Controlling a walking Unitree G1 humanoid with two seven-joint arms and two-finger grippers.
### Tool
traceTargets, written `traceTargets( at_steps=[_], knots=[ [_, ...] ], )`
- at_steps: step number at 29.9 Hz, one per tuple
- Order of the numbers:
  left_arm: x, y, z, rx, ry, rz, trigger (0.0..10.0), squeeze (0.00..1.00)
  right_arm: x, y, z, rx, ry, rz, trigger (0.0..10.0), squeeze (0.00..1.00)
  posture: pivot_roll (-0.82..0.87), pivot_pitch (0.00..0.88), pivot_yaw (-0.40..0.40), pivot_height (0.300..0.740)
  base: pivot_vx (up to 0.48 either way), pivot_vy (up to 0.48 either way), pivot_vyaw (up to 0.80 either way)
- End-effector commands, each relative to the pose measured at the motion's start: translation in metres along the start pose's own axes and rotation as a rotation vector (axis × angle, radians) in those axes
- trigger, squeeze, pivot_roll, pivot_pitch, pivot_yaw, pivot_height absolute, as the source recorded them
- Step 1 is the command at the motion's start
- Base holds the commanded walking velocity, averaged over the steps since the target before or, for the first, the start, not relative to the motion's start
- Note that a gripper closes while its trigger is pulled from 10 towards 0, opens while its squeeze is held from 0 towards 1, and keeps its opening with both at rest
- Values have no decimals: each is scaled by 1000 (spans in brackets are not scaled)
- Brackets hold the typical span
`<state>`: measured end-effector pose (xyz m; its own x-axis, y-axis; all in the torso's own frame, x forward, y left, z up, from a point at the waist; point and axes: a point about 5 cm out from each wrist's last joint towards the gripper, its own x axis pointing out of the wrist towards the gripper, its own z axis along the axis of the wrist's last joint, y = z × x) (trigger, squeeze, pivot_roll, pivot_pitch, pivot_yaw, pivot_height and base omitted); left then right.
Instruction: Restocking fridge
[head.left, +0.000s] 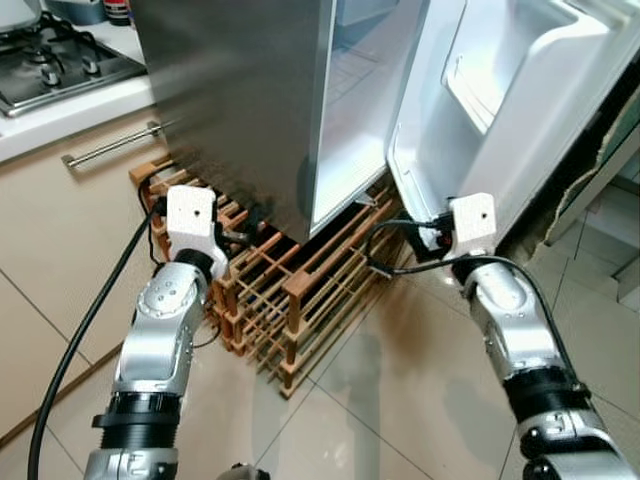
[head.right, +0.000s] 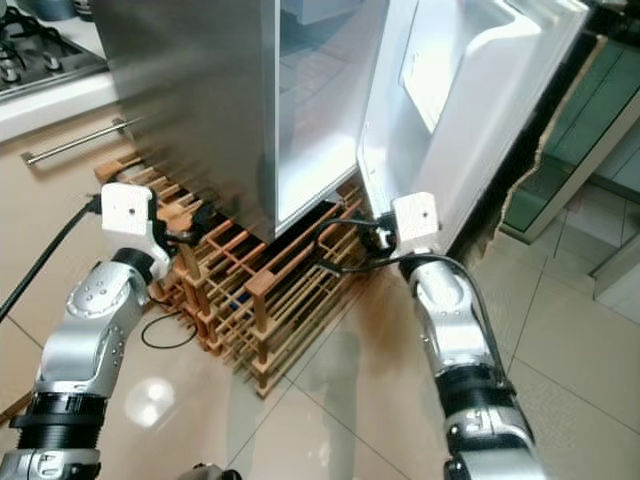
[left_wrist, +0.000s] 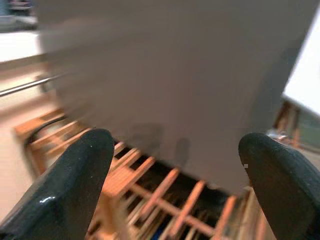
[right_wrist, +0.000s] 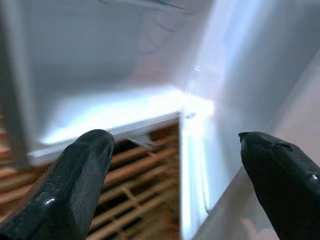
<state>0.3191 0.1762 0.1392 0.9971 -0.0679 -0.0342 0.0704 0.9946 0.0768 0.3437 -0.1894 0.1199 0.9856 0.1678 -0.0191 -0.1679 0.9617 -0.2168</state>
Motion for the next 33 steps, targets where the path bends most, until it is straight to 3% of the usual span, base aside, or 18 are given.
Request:
traceTargets(
  at_steps=[1,2,5,7,9,12,15,17,19,21,22,23,26,30,33],
  knots=[
    [1,5,-5,19,17,44,10000,0,-3,-47,6,-106,6,-198,10000,0,-28,0,-23,740,0,0,0],
    [1,5,-5,19,17,44,10000,0,-3,-47,6,-106,6,-198,10000,0,-28,0,-23,740,0,0,0],
    [2,2,-6,26,13,35,10000,0,-13,-76,4,-159,40,-344,10000,0,-38,0,-18,740,0,0,0],
    [3,0,-6,33,8,34,10000,0,-18,-84,3,-169,39,-389,10000,0,-46,0,-15,740,0,0,0],
    [4,0,-6,46,4,40,10000,0,-18,-78,4,-166,12,-363,10000,0,-56,0,-11,740,0,0,0],
    [7,0,-9,59,2,64,10000,0,-13,-35,8,-85,-74,-221,10000,0,-69,0,-9,740,0,0,0],
    [7,3,-11,63,5,109,10000,0,-13,6,5,23,-82,-125,10000,0,-76,0,-9,740,0,0,0],
    [7,4,-13,58,6,125,10000,0,-14,15,4,50,-77,-106,10000,0,-78,0,-12,740,0,0,0],
    [2,10,-14,24,9,200,10000,0,-18,37,-4,130,-37,-60,10000,0,-83,0,-21,740,0,0,0],
    [-11,9,-28,-61,65,267,10000,0,-20,55,-9,174,-10,-11,10000,0,-74,0,-25,740,0,0,706],
    [-11,9,-28,-61,65,267,10000,0,-20,55,-9,174,-10,-11,10000,0,-74,0,-25,740,0,0,769],
    [-16,-3,-34,-87,92,232,10000,0,-19,58,-9,195,-6,0,10000,0,-67,0,-29,740,0,0,688],
    [-17,-15,-32,-70,82,178,10000,0,-15,53,-6,222,-7,-23,10000,0,-53,0,-36,740,0,0,642],
    [-9,-17,-16,35,4,132,10000,0,-8,48,-1,227,-20,-39,10000,0,-34,0,-38,740,0,0,588],
    [-8,-12,-15,27,3,165,10000,0,-5,49,2,235,-31,-44,10000,0,-32,0,-33,740,0,0,569]
  ],
)
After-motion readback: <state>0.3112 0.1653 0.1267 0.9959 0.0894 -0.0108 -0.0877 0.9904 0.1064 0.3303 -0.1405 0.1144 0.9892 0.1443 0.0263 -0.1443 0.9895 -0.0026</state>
